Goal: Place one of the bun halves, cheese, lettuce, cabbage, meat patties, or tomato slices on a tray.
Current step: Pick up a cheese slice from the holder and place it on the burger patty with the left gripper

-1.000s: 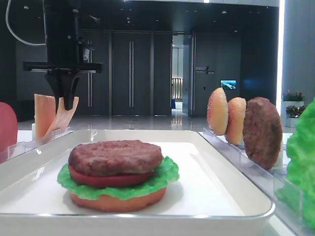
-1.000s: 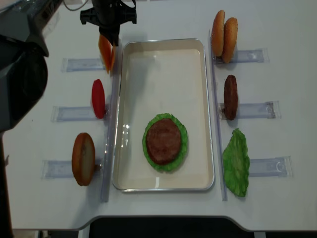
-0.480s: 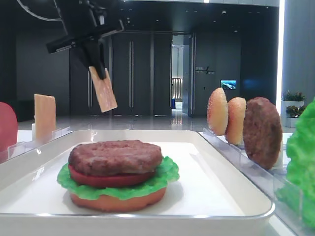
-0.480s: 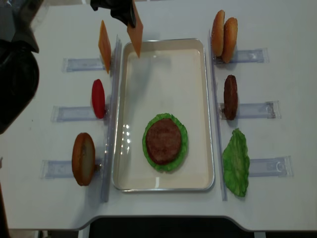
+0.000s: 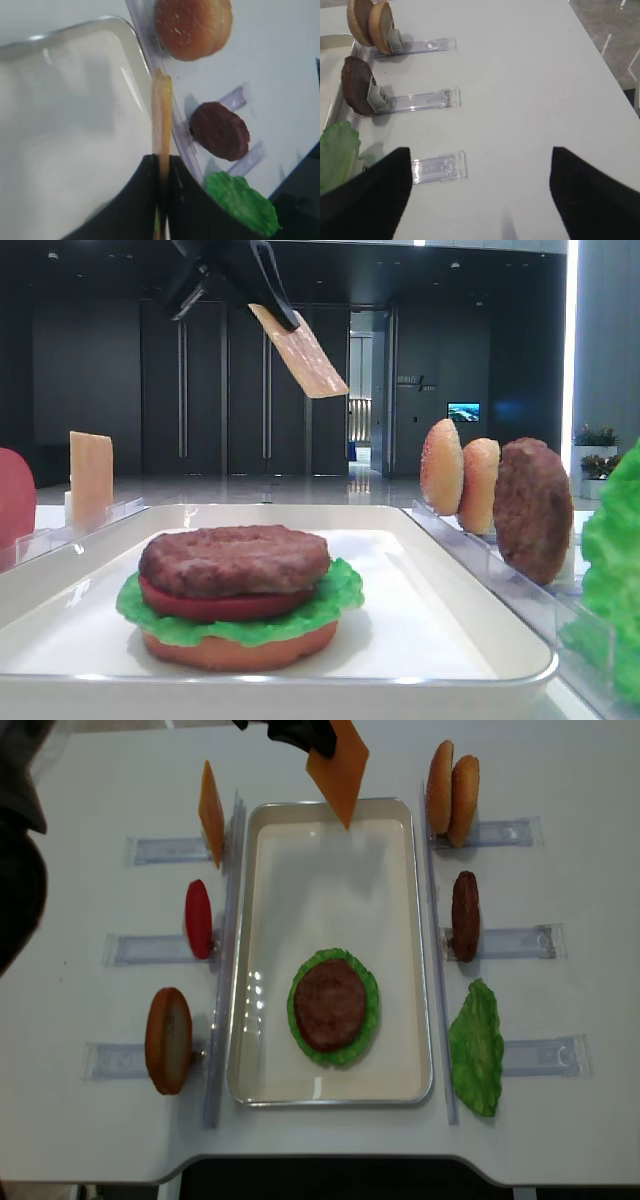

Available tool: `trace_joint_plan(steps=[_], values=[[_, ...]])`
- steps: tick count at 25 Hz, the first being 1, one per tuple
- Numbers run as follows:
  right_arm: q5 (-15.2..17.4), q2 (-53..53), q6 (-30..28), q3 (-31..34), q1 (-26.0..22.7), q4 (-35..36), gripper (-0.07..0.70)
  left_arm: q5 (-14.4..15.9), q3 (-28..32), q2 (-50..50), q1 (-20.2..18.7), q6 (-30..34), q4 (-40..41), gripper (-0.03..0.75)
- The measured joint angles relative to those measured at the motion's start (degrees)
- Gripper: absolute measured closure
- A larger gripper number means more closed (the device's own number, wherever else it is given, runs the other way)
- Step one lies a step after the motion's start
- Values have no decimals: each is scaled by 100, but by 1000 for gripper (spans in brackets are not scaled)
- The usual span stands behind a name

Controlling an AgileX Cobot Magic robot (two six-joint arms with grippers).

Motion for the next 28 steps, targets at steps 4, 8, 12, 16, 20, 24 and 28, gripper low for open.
trace_joint_plan(steps=[4,8,12,16,20,24,28], values=[[0,0,0,0,0,0,92,-6,733,-262,-10,492,-375,689],[0,0,5,0,0,0,92,-62,1622,-664,-10,1035,-775,689],[0,0,5,0,0,0,92,-128,2634,-1165,-10,1649,-1300,689],[0,0,5,0,0,0,92,-566,3669,-1683,-10,2245,-1834,690],[0,0,5,0,0,0,92,-1058,4640,-2198,-10,2799,-2355,690],[0,0,5,0,0,0,92,-1375,5476,-2523,-10,3385,-2912,690],[0,0,5,0,0,0,92,-1501,6047,-2581,-10,3969,-3511,690]])
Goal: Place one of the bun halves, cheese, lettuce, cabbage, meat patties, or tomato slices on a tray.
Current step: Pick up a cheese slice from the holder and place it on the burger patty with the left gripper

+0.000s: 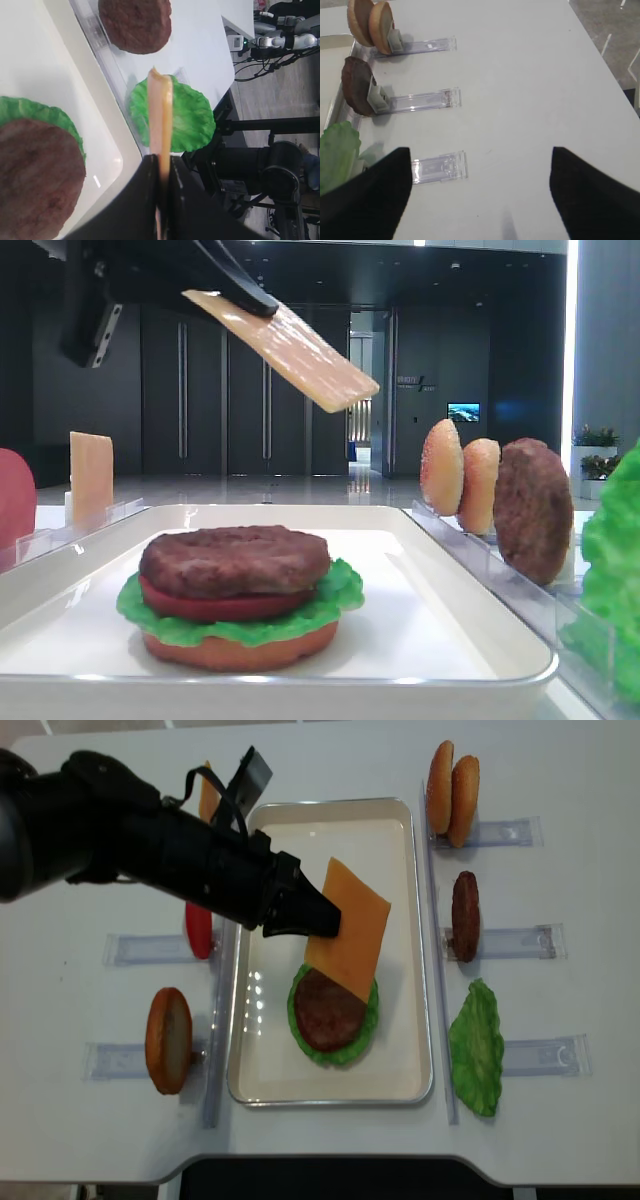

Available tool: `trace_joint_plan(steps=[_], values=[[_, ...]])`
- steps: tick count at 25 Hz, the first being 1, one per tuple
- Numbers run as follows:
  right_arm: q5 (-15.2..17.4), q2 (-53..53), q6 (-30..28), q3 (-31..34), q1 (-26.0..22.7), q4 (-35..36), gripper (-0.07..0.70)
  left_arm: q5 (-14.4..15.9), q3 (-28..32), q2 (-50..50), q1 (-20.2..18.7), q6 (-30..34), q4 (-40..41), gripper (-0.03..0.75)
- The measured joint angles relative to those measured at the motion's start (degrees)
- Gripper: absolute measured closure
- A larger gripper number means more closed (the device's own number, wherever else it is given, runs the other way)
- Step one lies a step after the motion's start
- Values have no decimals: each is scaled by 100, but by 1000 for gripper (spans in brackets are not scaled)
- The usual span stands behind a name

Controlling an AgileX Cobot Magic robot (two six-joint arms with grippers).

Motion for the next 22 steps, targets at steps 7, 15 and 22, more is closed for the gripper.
trace_joint_plan(steps=[7,15,22], values=[[0,0,0,0,0,0,92,-198,616,-25,0,712,-444,690],[0,0,0,0,0,0,92,-714,932,-172,-68,780,-464,690],[0,0,0,0,0,0,92,-952,1039,-235,-68,793,-392,690]])
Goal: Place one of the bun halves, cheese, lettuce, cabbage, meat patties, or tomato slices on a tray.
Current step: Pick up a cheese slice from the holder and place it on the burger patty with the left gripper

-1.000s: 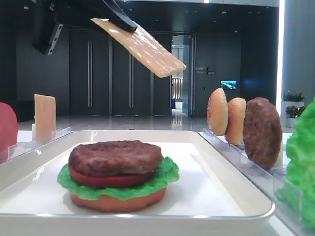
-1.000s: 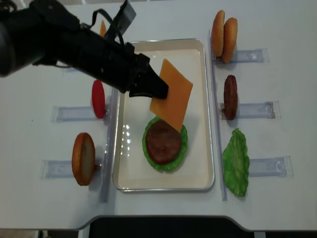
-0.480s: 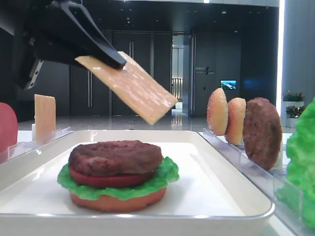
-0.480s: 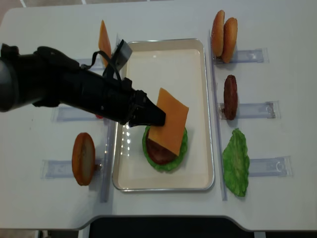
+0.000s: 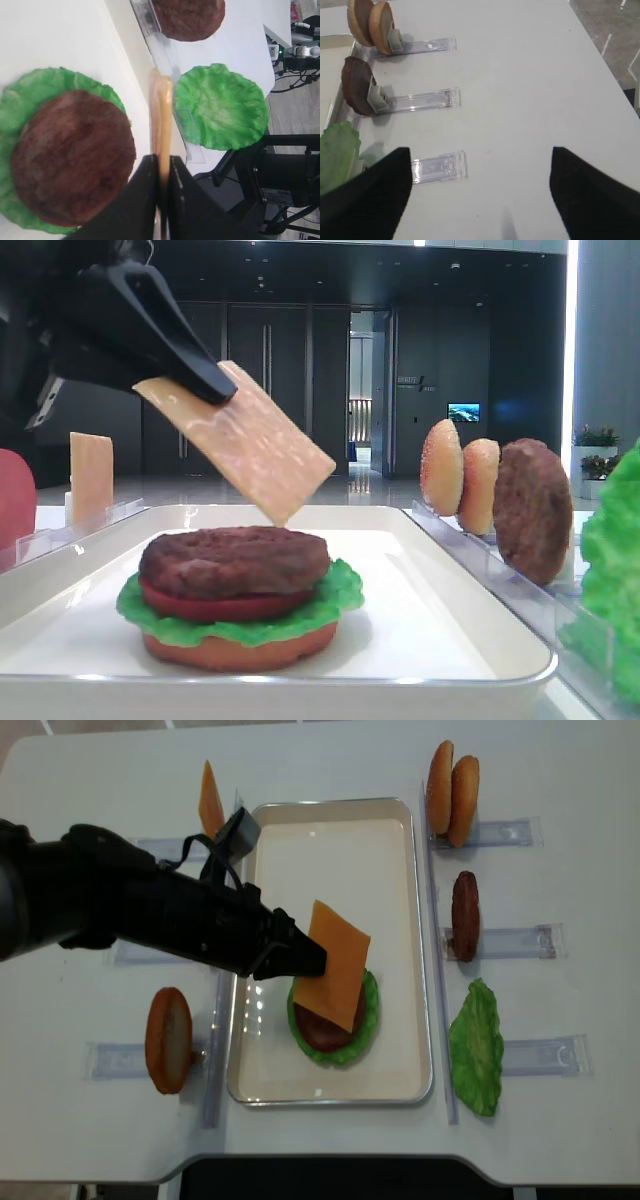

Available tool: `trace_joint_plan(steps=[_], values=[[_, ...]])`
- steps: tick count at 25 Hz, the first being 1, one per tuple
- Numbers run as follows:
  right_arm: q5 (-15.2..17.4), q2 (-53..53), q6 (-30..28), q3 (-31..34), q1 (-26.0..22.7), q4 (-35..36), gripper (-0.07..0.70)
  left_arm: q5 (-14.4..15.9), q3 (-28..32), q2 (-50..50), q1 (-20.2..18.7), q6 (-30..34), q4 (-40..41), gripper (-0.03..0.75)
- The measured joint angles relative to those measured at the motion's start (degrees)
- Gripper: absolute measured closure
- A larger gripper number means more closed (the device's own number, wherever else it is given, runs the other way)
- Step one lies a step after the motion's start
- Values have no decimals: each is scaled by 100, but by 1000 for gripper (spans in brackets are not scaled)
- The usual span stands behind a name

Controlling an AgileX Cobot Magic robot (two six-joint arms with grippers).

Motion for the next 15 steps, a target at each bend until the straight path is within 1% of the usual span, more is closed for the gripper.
trace_joint_plan(steps=[5,15], values=[[0,0,0,0,0,0,92,-202,242,0,0,0,-5,690],[0,0,0,0,0,0,92,-314,357,0,0,-5,-96,690]])
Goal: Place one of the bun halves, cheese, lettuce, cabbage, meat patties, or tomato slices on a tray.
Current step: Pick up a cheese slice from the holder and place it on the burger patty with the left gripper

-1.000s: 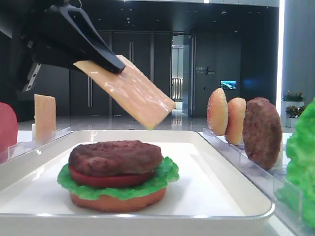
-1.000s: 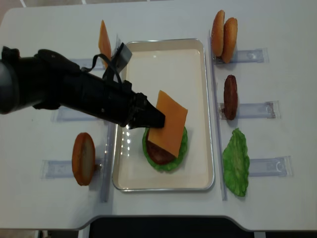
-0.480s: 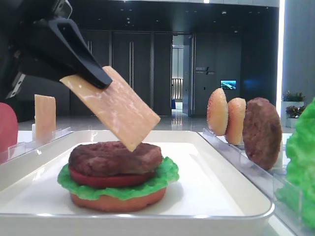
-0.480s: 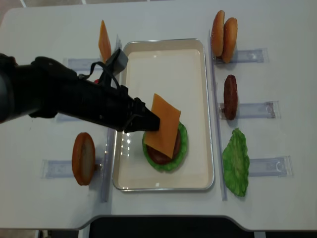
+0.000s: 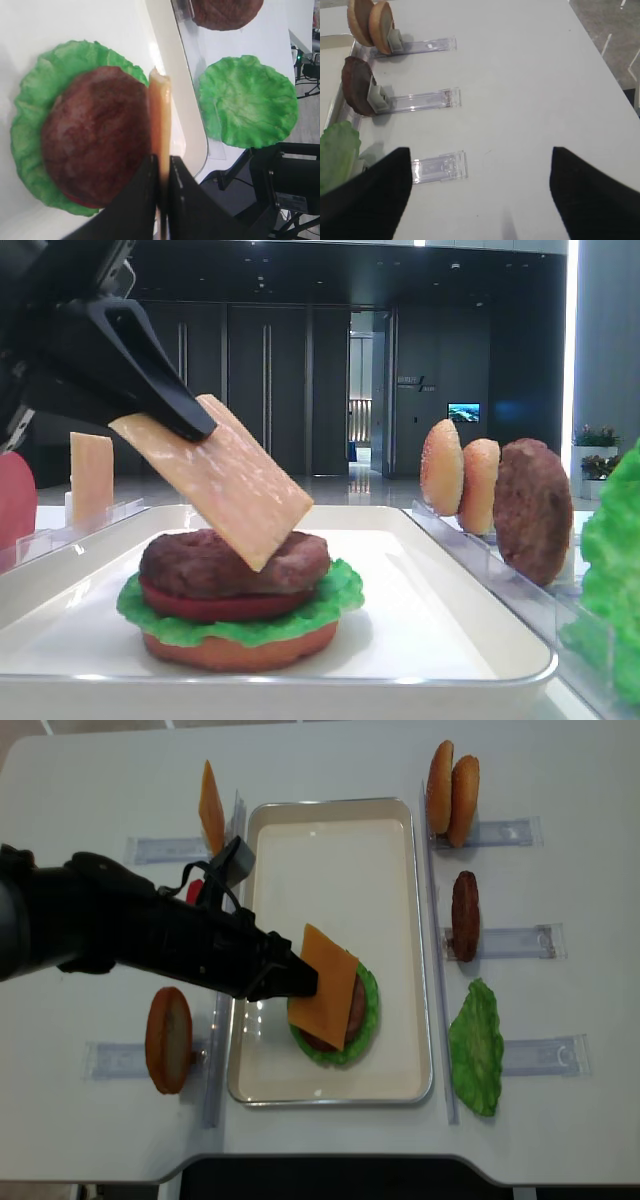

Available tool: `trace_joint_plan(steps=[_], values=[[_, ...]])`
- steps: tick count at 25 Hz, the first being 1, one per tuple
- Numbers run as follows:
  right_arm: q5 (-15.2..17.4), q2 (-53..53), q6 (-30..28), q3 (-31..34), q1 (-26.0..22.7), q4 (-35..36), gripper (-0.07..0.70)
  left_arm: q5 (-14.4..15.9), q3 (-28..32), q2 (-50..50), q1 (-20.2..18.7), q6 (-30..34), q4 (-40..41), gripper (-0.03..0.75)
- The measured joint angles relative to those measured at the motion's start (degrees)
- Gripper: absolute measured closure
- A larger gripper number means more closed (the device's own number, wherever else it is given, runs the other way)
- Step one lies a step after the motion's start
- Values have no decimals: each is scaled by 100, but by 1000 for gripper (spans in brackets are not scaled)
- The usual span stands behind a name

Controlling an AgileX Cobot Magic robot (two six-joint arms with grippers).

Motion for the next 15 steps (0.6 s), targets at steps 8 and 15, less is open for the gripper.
trace_joint_plan(steps=[8,15], values=[[0,0,0,0,0,0,92,90,0,0,0,449,-325,690],[0,0,0,0,0,0,92,142,0,147,0,603,-388,690]])
